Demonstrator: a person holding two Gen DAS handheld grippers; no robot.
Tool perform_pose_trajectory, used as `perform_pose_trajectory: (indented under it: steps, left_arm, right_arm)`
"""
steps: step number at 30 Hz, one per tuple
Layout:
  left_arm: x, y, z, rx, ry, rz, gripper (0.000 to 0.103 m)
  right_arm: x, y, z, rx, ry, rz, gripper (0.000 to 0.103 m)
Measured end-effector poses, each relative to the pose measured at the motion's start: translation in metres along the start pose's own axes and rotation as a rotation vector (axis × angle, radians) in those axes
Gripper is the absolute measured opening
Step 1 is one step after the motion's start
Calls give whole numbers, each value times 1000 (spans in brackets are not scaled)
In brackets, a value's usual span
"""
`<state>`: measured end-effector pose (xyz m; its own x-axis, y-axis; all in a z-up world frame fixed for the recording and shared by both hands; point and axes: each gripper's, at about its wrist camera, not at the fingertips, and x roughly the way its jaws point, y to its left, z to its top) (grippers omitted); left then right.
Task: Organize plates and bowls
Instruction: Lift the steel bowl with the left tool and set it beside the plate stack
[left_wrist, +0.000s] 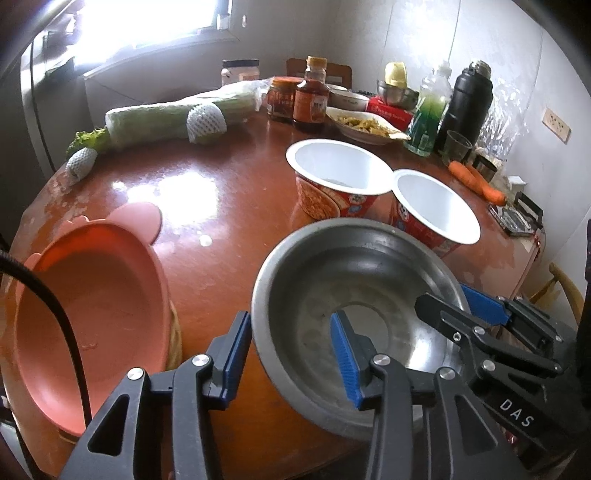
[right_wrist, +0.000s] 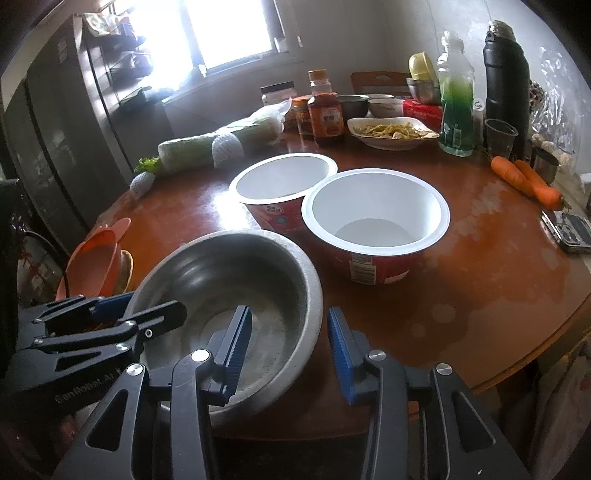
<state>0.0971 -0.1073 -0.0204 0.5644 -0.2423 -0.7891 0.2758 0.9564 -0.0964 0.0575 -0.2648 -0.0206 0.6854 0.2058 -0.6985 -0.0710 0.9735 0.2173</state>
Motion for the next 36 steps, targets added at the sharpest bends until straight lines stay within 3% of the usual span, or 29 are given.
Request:
perform_pose_trajectory:
  steps: [17,36]
  left_arm:
    - [-27,-6,13,-7,-65,1,47]
    - [-17,-40,44,36,-71,-59,47]
  right_arm:
    - [-26,-5,7,10,-70,-7,48]
    - [-44,-50,25,88,-155,-83,48]
